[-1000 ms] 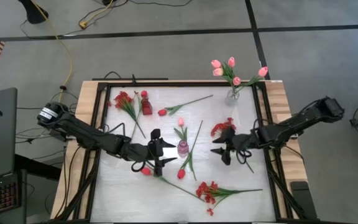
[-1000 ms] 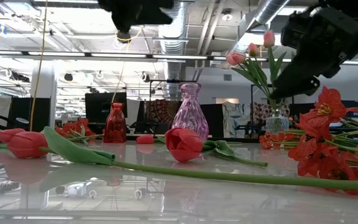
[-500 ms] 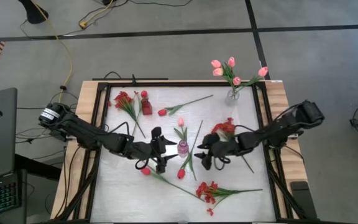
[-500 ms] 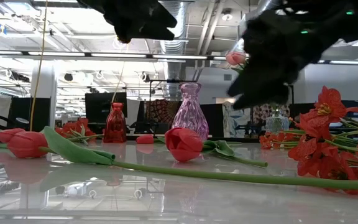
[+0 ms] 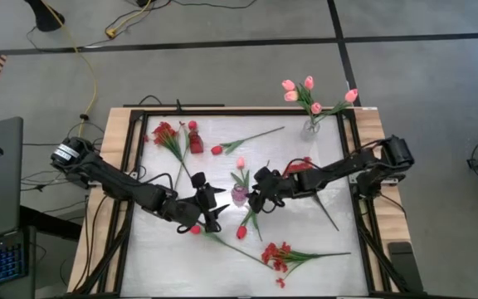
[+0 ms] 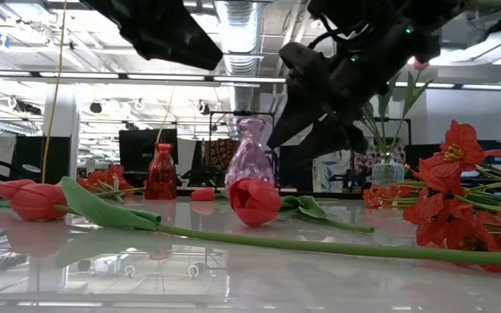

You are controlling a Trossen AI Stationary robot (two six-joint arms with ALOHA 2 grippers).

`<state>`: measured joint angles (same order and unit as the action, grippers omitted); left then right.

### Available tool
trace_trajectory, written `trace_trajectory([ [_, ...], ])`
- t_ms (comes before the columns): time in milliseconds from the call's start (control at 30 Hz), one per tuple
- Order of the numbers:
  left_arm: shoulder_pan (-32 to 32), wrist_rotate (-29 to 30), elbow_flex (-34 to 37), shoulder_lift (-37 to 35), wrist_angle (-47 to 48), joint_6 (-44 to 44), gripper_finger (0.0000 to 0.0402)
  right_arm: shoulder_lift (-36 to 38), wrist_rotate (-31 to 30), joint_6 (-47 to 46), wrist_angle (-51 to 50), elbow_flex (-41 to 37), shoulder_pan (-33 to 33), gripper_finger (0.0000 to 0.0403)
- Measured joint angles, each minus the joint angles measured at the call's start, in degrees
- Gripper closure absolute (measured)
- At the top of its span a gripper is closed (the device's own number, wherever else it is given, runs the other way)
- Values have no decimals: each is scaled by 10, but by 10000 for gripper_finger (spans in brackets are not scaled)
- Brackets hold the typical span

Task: Sort flowers into vase by color
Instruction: Put the pink flower into the transparent vase

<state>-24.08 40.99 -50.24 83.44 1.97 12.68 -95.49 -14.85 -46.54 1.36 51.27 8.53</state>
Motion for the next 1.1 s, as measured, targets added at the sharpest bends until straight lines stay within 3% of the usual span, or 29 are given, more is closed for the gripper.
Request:
trace_trajectory([
  [100, -4, 8, 0, 0, 12, 1, 190, 9, 39, 6, -25, 0, -9, 154],
  [267, -4, 17, 0, 0, 16, 1, 190, 5, 47, 2, -83, -1, -3, 154],
  [467, -4, 17, 0, -16, 15, -23, 190, -30, 29, -6, -49, 1, 29, 154],
  [733, -4, 17, 0, -67, 16, -34, 190, -85, -21, 12, -89, 64, 34, 158],
  [1100, -5, 9, 0, -62, 32, -34, 190, -160, -62, 17, -110, 102, 33, 212],
])
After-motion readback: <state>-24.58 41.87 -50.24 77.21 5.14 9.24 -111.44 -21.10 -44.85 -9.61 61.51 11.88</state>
